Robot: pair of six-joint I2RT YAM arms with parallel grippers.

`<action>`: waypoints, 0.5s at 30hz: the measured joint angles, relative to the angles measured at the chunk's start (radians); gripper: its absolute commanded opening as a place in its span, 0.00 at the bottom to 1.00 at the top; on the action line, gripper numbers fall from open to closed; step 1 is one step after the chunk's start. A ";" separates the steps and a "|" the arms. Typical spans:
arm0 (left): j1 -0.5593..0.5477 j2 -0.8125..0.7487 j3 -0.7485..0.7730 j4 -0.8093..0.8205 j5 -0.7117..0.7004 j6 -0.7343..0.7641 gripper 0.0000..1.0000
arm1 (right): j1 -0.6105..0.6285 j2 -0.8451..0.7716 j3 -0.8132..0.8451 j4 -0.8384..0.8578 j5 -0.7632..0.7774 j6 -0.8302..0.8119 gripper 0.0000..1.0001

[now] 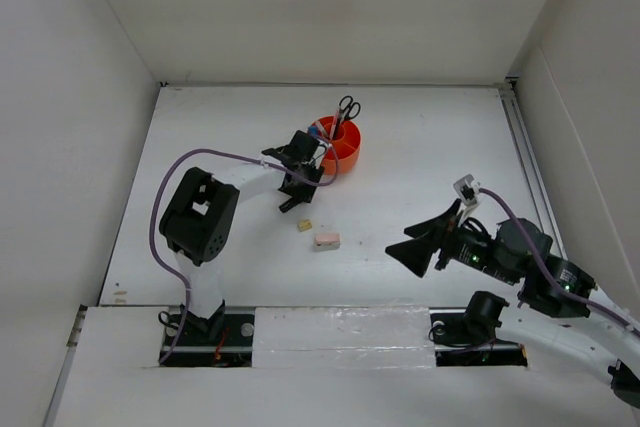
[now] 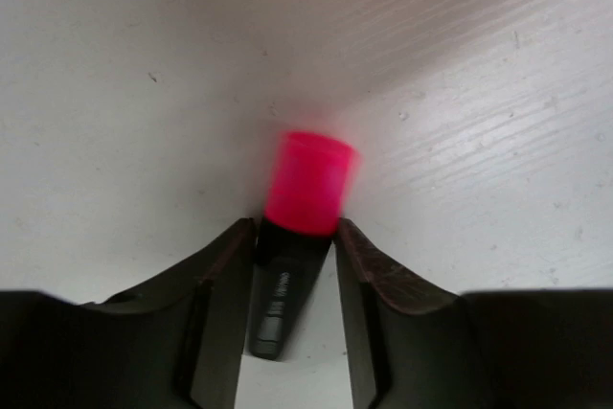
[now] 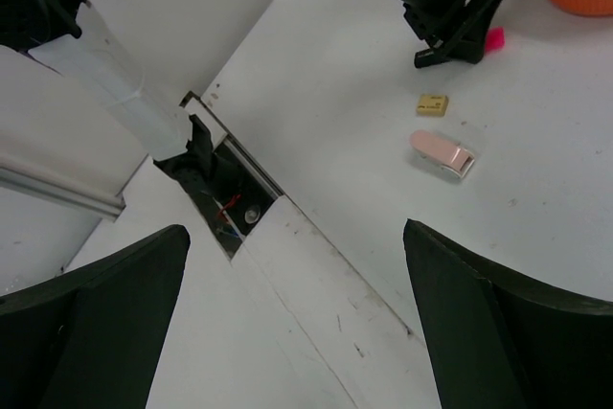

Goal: Sort the stationery into containers
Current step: Pick up the stationery from the center of the board.

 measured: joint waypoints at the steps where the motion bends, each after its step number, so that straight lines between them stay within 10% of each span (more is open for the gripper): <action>1: -0.002 0.002 0.002 0.002 -0.004 -0.007 0.29 | 0.000 -0.002 0.000 0.000 0.000 0.000 1.00; 15: -0.009 0.001 0.002 0.000 -0.065 -0.045 0.00 | 0.000 -0.023 0.000 0.000 0.000 0.000 1.00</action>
